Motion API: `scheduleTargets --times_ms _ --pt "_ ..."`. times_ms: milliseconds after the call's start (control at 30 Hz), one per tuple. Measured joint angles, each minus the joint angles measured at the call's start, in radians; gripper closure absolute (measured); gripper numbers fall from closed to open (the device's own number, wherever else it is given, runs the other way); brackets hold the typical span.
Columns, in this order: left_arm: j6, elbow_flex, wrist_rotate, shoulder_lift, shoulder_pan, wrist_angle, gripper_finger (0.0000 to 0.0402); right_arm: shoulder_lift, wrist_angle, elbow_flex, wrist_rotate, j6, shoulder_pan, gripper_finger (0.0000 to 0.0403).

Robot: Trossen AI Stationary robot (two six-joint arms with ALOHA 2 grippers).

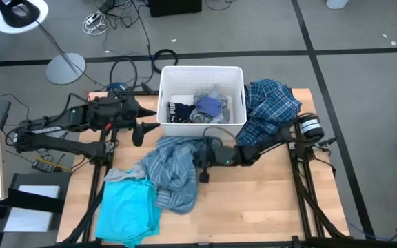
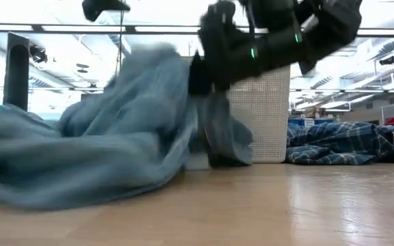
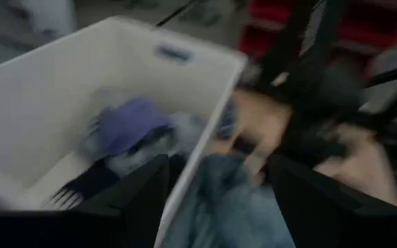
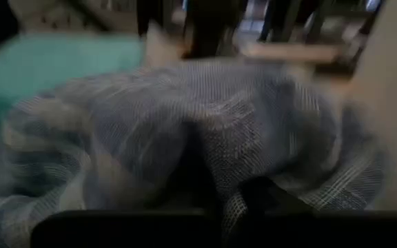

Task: Sort clothes
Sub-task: Put the light blue shirt into the white laundry bin

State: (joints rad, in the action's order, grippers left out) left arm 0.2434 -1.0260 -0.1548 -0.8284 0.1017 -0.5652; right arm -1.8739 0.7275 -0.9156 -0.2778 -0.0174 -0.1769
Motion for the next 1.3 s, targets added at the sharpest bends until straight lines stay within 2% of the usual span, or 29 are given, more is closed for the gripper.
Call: scheduleTargets --times_ms 100,233,333,400,500,633,833,1000,1133,1233,1300 --pt "0.022 0.028 -0.056 0.003 -0.016 -0.017 0.0145 0.108 -0.018 -0.014 0.025 -0.075 0.014 0.0391" --pt "0.033 0.144 -0.121 0.039 -0.032 0.021 0.0145 0.240 -0.059 -0.065 0.050 -0.162 0.028 0.0391" --pt "0.084 0.283 -0.192 0.089 -0.037 0.065 0.0145 0.308 -0.196 -0.147 0.050 -0.244 0.047 0.0391" --pt "0.124 0.379 -0.193 0.133 -0.037 0.148 0.0145 0.328 -0.320 -0.232 0.050 -0.282 0.062 0.0391" --pt "0.171 0.493 -0.185 0.205 -0.038 0.268 0.0145 0.326 -0.502 -0.387 0.050 -0.346 0.089 0.0391" --pt "0.232 0.621 -0.183 0.268 -0.044 0.386 0.0145 0.292 -0.619 -0.602 0.051 -0.423 0.136 0.0391" --pt "0.298 0.783 -0.176 0.285 -0.086 0.574 0.0145 0.225 -0.684 -0.888 0.074 -0.459 0.219 0.0391" --pt "0.311 0.875 -0.185 0.287 -0.111 0.724 0.0145 0.176 -0.683 -1.047 0.072 -0.465 0.298 0.0391" --pt "0.312 0.896 -0.191 0.285 -0.112 0.737 0.0145 0.151 -0.682 -1.114 0.006 -0.466 0.362 0.0386" --pt "0.307 0.896 -0.196 0.285 -0.112 0.740 0.0145 0.145 -0.709 -1.117 -0.123 -0.466 0.407 0.0390" --pt "0.298 0.896 -0.196 0.285 -0.112 0.739 0.0145 0.145 -0.794 -1.117 -0.212 -0.462 0.432 0.0391"
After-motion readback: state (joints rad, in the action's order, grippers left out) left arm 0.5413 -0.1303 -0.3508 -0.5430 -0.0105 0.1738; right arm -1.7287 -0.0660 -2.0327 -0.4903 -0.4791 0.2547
